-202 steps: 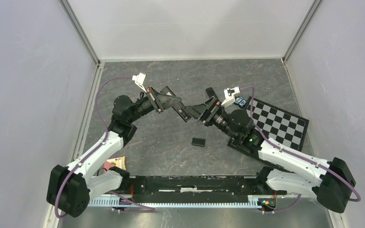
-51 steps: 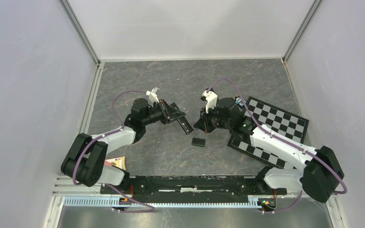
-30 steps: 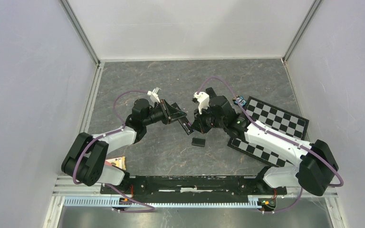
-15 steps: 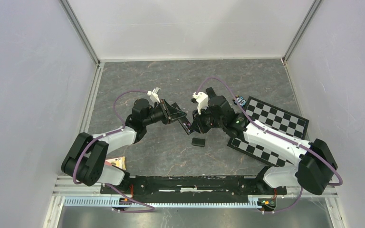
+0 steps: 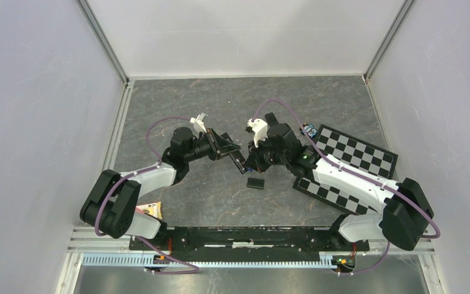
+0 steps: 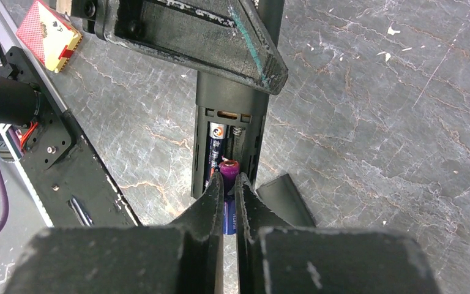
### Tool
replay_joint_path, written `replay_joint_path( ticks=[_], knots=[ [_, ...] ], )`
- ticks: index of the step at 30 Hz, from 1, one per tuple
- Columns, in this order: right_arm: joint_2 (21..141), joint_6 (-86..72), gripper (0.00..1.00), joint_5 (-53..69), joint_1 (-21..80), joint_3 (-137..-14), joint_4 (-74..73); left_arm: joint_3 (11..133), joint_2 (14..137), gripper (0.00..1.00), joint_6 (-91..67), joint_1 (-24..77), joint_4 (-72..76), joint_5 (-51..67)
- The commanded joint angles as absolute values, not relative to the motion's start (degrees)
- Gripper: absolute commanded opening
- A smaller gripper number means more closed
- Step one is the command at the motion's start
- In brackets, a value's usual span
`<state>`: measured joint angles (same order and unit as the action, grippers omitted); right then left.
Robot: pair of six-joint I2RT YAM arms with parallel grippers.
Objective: Load the batteries into the remote control
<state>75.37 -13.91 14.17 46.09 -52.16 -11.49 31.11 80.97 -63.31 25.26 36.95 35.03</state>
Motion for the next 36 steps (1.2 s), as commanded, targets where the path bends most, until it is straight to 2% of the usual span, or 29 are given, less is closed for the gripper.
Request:
replay_joint_path(
  ticks=[1, 7, 13, 20, 27, 36],
  knots=[
    [75.73, -15.15, 0.04, 13.93, 46.40, -53.22, -8.70, 32.82, 81.08, 0.02, -64.90, 25.58, 40.56, 36.34],
    [76.79, -15.88, 0.05, 12.42, 46.41, -54.05, -8.95, 32.88, 81.52, 0.02, -67.15, 25.59, 41.33, 37.55],
    [78.11, -16.41, 0.13, 10.33, 46.41, -54.60, -10.42, 33.06, 82.12, 0.02, -70.41, 25.60, 41.99, 38.44],
    [78.48, -16.80, 0.14, 10.45, 46.49, -54.67, -9.36, 32.79, 84.47, 0.02, -75.32, 25.58, 45.63, 39.42],
    [78.73, -16.56, 0.25, 10.24, 46.47, -54.84, -10.51, 32.31, 86.22, 0.02, -77.70, 25.30, 48.65, 39.50],
    [77.78, -17.53, 0.34, 9.92, 46.49, -56.11, -12.69, 32.19, 86.51, 0.02, -76.33, 24.99, 47.75, 39.02]
  ],
)
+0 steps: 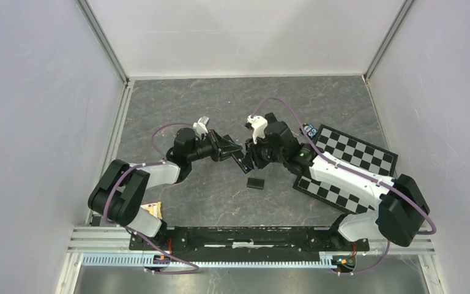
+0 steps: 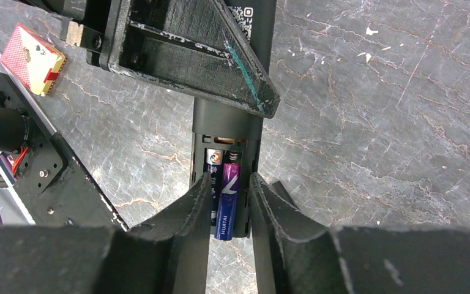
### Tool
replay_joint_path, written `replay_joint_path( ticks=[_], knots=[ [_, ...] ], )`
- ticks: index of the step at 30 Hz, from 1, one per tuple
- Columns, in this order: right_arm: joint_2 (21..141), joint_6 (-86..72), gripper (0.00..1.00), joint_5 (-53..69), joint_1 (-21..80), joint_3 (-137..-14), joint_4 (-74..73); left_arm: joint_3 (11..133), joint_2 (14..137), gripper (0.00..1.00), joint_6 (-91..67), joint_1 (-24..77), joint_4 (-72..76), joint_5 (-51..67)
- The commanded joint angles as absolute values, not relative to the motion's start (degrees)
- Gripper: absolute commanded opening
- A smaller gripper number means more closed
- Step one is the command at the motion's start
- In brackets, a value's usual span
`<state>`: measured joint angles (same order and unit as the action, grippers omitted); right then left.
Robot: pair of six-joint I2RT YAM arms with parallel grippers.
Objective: Load the batteries into the remote control
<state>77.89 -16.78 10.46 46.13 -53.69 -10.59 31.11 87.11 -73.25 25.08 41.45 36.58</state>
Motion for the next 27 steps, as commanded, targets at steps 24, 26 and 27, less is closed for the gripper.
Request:
replay_joint_path(
  ticks=[24, 26, 27],
  knots=[
    [52.53, -50.09, 0.98, -1.70, 46.38, -30.25, 26.44, 30.23, 82.07, 0.02, -93.21, 24.55, 56.36, 37.44],
    [51.45, -51.75, 0.98, -2.62, 46.33, -29.02, 28.35, 29.93, 82.39, 0.02, -95.85, 24.57, 58.88, 37.11],
    [51.32, -52.59, 0.98, -2.42, 46.37, -28.23, 30.05, 29.68, 82.75, 0.02, -97.47, 24.60, 60.61, 37.02]
  ],
)
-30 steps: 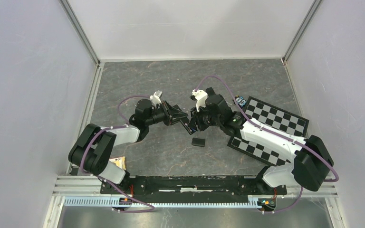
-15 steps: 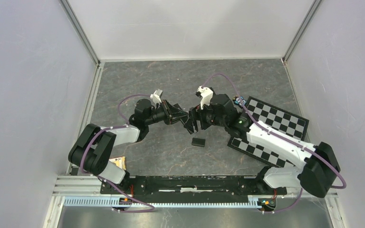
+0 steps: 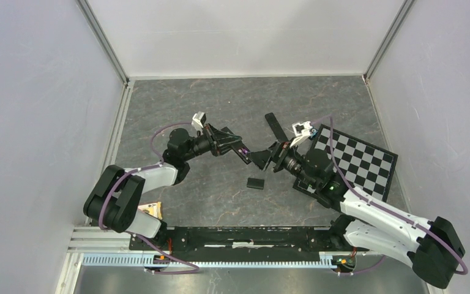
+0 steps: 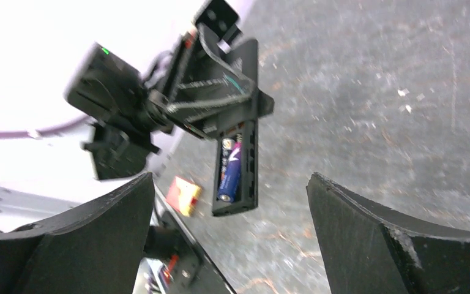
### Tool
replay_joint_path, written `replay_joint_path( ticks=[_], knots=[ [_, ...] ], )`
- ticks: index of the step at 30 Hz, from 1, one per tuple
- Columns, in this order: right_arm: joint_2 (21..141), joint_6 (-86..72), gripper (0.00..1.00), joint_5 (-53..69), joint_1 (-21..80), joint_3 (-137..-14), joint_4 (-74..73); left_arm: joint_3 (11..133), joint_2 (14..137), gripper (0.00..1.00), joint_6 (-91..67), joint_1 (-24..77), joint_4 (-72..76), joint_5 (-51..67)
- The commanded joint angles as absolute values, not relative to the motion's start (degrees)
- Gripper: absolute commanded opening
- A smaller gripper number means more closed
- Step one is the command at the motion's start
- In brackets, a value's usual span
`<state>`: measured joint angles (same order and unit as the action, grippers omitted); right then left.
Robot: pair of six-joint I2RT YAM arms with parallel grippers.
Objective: Load the batteries into the remote control
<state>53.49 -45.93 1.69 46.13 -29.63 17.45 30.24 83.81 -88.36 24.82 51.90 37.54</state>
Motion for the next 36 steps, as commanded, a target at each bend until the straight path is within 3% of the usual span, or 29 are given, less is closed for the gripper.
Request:
replay_joint_path(
  ticks=[1, 9, 16, 24, 26, 32, 36],
  knots=[
    [51.28, -53.93, 0.98, -1.78, 46.32, -27.60, 31.62, 29.36, 83.08, 0.02, -98.95, 24.64, 62.62, 36.81],
    [52.64, -65.07, 0.98, -0.54, 46.40, -24.48, 37.72, 27.41, 83.66, 0.02, -105.50, 24.90, 70.58, 34.43],
    [56.44, -66.69, 0.73, 3.60, 46.37, -26.41, 39.91, 27.95, 82.64, 0.02, -105.73, 25.00, 69.43, 34.54],
    [57.32, -67.16, 0.58, 3.28, 46.36, -26.49, 40.58, 28.03, 82.12, 0.02, -105.83, 25.05, 69.43, 34.56],
    [57.42, -67.20, 0.58, 3.25, 46.35, -26.52, 40.90, 28.12, 82.00, 0.02, -105.37, 25.07, 69.27, 34.81],
    [56.99, -67.34, 0.72, 3.60, 46.33, -25.36, 43.20, 27.95, 82.12, 0.02, -105.20, 25.05, 69.35, 34.75],
    [56.95, -67.81, 0.68, 3.25, 46.35, -25.30, 43.24, 27.89, 82.16, 0.02, -105.25, 25.14, 69.52, 34.72]
  ],
)
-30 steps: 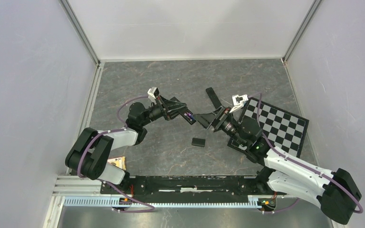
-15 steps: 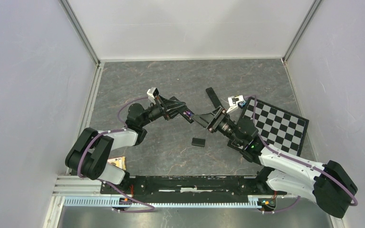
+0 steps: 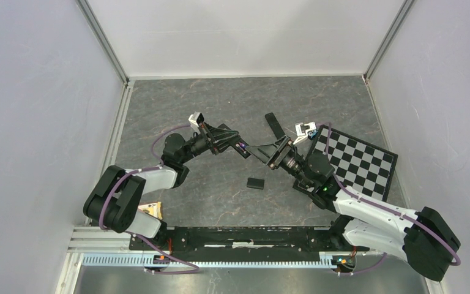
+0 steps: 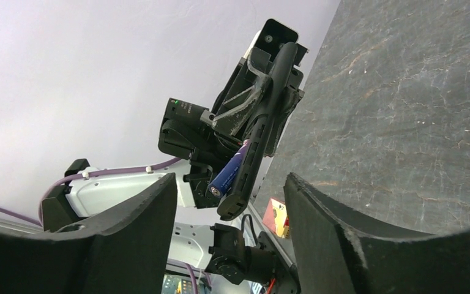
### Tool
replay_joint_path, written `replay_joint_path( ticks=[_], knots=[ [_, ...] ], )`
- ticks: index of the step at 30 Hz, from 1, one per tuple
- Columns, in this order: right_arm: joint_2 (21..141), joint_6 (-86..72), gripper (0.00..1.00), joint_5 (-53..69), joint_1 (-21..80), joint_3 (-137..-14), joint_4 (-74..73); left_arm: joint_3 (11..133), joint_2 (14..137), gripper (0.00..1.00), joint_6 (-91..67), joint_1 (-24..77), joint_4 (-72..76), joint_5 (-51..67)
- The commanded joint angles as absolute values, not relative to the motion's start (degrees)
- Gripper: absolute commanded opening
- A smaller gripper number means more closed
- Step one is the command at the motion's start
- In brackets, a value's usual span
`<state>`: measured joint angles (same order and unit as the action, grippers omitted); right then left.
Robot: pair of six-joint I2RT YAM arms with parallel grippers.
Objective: Load the batteries into the remote control
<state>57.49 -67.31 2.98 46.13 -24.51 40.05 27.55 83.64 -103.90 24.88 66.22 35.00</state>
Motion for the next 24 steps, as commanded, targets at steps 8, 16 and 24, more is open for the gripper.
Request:
replay_joint_path(
  ticks=[8, 16, 24],
  knots=[
    [59.85, -69.20, 0.54, 4.48, 46.32, -25.80, 46.47, 27.91, 82.32, 0.02, -105.55, 25.59, 70.62, 34.63],
    [61.19, -70.21, 0.39, 4.41, 46.32, -25.16, 48.74, 28.54, 82.14, 0.02, -104.97, 26.75, 71.43, 34.52],
    [62.14, -70.53, 0.25, 4.21, 46.32, -24.79, 47.73, 30.69, 80.03, 0.02, -101.15, 27.68, 67.86, 34.97]
  ],
)
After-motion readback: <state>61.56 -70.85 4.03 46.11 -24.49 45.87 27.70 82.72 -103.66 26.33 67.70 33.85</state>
